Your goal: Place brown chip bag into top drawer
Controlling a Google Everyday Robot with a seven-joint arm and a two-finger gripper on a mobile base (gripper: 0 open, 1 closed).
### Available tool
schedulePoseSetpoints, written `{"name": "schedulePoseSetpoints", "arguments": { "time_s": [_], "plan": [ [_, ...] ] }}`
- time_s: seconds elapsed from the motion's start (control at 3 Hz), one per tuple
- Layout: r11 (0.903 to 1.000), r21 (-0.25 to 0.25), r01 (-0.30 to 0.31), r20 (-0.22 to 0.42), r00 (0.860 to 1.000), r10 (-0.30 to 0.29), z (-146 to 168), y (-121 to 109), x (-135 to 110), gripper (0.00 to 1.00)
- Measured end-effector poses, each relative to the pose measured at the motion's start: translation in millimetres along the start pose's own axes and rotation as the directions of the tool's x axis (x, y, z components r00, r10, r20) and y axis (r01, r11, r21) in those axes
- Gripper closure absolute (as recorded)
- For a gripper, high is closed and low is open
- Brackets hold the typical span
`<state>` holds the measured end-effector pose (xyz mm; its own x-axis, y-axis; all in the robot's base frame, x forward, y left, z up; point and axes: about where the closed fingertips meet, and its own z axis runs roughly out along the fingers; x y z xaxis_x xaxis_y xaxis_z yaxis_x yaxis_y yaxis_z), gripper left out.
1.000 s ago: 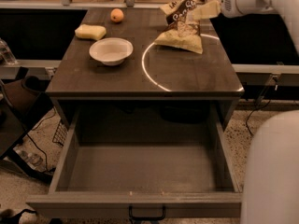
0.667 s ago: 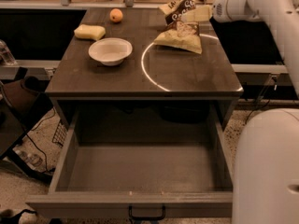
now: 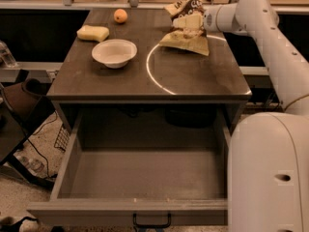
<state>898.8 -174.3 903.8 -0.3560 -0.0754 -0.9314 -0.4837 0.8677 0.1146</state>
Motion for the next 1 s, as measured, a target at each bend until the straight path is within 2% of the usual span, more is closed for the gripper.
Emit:
{"name": "schedulePoseSetpoints", "arguments": {
  "time_s": [0.33, 0.67, 1.0],
  "plan": [
    [0.9994, -0.032, -0.01, -0.008, 1.0, 0.01, 20, 11, 8, 0.0],
    [0.9995, -0.031, 0.004, -0.038, 0.999, -0.006, 33, 19, 17, 0.18],
    [0.9993, -0.036, 0.003, -0.041, 0.999, -0.004, 37, 22, 20, 0.49]
  ]
}}
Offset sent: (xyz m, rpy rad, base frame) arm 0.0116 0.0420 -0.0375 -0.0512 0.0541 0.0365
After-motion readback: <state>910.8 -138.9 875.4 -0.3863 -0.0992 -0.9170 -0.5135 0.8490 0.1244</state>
